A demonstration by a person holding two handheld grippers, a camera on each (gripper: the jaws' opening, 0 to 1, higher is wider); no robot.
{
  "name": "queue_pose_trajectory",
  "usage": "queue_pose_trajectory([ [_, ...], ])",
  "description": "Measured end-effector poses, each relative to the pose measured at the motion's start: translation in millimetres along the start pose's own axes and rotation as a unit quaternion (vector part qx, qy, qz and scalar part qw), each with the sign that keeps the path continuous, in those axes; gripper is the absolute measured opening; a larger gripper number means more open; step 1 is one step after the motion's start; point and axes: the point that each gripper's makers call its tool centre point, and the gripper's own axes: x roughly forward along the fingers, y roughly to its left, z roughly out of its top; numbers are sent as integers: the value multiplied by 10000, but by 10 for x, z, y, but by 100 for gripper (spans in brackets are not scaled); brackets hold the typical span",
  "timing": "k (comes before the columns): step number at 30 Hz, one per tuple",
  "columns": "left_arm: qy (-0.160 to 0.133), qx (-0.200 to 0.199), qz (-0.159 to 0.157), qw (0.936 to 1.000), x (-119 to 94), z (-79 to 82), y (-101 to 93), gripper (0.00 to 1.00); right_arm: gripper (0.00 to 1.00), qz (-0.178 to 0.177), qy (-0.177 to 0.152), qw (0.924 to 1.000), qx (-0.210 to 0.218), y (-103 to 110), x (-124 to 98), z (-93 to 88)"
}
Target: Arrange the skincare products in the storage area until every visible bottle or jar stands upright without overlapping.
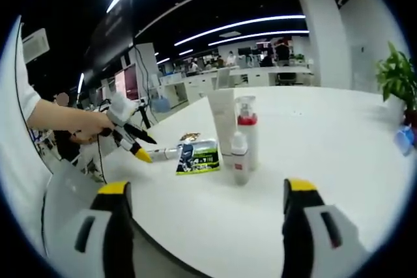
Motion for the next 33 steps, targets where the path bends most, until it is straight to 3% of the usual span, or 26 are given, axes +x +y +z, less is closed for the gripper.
queue_pose_trajectory([
  [3, 251, 218, -32, 9994, 48, -31, 20, 50, 96, -2, 2, 10000, 5, -1, 0, -2],
  [6, 489, 382, -96, 9980, 112, -59, 32, 46, 96, -7, 4, 10000, 1, -2, -1, -3],
  [8, 591, 454, -77, 9972, 136, -68, 54, 44, 96, -16, 4, 10000, 8, -5, -2, -4],
  [13, 732, 710, -67, 9948, 177, -34, 88, 27, 96, -14, 23, 10000, 22, -6, 0, -11],
  [24, 1020, 937, -45, 9904, 236, -67, 109, 17, 96, -14, 59, 10000, 22, -6, 7, -24],
  [33, 1036, 749, 95, 9918, 241, -71, 148, 17, 95, 5, 95, 10000, 18, 2, 13, -36],
])
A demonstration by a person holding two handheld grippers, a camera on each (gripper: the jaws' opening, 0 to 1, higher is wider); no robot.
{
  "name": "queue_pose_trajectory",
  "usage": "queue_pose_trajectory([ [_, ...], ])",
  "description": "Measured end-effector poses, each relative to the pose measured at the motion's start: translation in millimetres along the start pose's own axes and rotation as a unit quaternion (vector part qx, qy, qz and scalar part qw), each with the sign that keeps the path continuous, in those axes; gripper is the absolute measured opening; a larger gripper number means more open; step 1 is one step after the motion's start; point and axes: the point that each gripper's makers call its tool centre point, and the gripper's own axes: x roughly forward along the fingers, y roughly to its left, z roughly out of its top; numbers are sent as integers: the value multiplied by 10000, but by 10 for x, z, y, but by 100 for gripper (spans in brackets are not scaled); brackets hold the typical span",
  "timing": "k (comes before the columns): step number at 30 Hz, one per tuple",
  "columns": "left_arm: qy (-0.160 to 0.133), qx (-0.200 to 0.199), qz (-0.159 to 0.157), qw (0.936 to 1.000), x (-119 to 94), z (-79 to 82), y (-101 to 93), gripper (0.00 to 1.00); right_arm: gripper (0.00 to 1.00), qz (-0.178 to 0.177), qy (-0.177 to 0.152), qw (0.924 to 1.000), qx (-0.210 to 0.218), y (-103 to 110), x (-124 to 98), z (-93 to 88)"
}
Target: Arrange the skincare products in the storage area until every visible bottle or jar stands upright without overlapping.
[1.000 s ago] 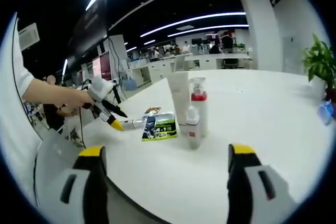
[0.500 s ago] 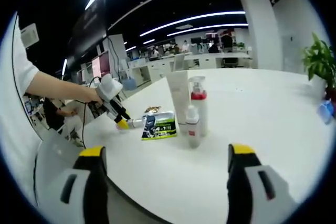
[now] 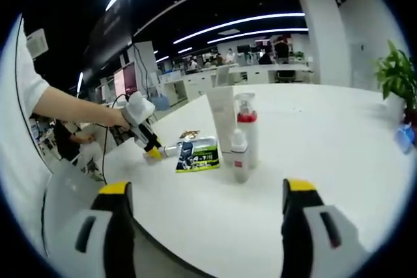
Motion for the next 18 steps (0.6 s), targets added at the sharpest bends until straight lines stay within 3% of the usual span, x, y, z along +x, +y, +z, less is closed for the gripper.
queue_pose_trajectory([
  [7, -260, -101, 141, 9995, -88, 38, -57, 16, 95, 19, 13, 10000, 3, 9, 1, -4],
  [13, -775, -361, 180, 9962, -247, 119, -229, 16, 94, 83, 44, 9999, 35, 43, 23, -14],
  [18, -1286, -634, 159, 9895, -381, 222, -494, 16, 94, 179, 18, 9997, 149, 125, 63, -7],
])
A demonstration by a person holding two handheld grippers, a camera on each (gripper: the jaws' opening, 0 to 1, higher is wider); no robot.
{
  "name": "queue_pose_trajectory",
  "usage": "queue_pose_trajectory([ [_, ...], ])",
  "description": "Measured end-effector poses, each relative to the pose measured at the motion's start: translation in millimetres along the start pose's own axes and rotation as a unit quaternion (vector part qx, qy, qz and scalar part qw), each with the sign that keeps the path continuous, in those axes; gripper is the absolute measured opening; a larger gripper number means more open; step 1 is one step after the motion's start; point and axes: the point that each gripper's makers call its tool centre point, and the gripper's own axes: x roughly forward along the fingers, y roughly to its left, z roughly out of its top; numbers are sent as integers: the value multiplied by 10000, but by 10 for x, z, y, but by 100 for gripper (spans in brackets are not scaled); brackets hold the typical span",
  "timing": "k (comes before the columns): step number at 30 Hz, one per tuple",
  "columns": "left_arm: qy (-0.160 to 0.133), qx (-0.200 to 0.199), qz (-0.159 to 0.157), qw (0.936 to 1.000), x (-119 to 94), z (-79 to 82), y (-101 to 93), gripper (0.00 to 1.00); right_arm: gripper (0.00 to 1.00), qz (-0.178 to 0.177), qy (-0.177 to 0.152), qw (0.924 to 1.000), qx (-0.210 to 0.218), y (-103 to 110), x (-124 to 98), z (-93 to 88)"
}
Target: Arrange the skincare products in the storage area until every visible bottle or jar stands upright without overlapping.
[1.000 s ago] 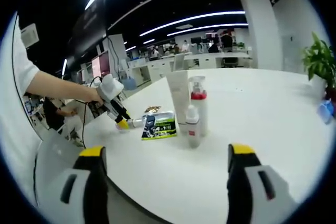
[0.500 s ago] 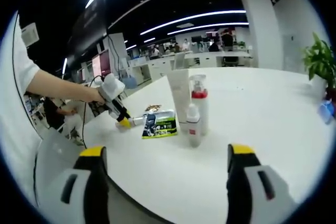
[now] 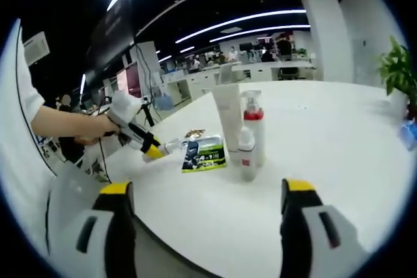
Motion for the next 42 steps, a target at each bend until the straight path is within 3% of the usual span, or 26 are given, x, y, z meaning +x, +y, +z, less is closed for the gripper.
queue_pose_trajectory([
  [6, -610, -344, -88, 9975, -132, 184, -339, 16, 91, 93, 23, 9999, 140, 99, 77, -29],
  [10, -892, -457, 31, 9950, -211, 273, -433, 16, 87, 203, 114, 9996, 158, 232, 149, -70],
  [13, -1068, -462, 65, 9932, -286, 334, -517, 16, 81, 392, -148, 9969, 665, 377, 204, 16],
  [16, -948, 231, -91, 9952, -301, 342, -747, 16, 70, 505, -306, 9919, 1123, 436, 258, 93],
  [18, -966, 531, -172, 9938, -273, 354, -883, 16, 65, 540, -344, 9907, 1203, 463, 307, 124],
  [26, -1465, 760, -520, 9849, -382, 601, -1352, 16, 56, 799, -369, 9846, 1511, 630, 413, 187],
  [34, -1916, 949, -713, 9743, -560, 814, -1533, 16, 50, 670, -634, 9721, 2157, 519, 414, 257],
  [42, -1964, 1166, -767, 9705, -562, 862, -1634, 16, 24, 723, -767, 9613, 2547, 517, 403, 317],
])
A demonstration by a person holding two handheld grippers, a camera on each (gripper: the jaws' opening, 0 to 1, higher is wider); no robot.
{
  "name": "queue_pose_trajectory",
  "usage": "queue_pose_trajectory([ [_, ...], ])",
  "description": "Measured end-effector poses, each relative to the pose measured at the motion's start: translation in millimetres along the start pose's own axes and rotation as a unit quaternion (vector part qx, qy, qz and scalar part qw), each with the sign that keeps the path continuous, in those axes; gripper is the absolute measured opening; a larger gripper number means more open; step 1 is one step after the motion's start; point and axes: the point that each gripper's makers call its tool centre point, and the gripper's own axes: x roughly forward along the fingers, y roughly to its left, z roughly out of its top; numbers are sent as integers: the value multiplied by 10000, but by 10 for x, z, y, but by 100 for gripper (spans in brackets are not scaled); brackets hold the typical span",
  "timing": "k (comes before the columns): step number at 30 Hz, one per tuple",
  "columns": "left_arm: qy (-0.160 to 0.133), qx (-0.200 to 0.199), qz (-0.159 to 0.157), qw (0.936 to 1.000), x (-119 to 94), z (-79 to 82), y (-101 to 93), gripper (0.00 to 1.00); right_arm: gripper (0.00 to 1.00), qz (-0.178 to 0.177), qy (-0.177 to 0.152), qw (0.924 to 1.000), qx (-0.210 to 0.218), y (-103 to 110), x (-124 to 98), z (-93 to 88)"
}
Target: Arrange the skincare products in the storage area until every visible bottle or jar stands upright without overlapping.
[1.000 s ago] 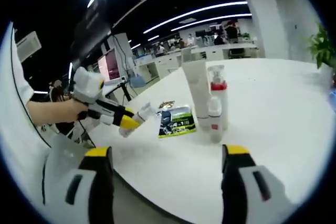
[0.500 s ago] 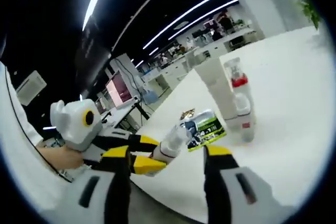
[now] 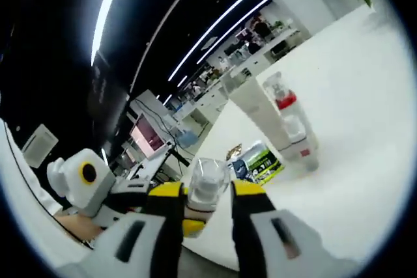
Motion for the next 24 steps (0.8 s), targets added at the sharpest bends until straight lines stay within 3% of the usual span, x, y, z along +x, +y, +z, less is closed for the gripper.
queue_pose_trajectory([
  [7, -40, -196, -328, 9993, 8, -22, -67, 17, 19, 128, -23, 9998, 152, 50, -35, -12],
  [11, -112, -382, -659, 9970, -2, -12, -118, 18, 18, 326, 107, 9989, -313, 113, -60, -7],
  [14, -69, -483, -1300, 9903, -32, -28, -220, 19, 18, 570, 306, 9942, -857, 194, -99, -33],
  [17, -6, -703, -1816, 9809, -74, -25, -261, 23, 18, 1052, 501, 9837, -1369, 368, -160, -58],
  [19, 50, -563, -2177, 9744, -118, -22, -330, 27, 18, 1346, 793, 9744, -1616, 479, -201, -118],
  [24, 220, -200, -2903, 9565, -212, -29, -503, 24, 18, 2022, 1206, 9387, -2519, 723, -239, -221],
])
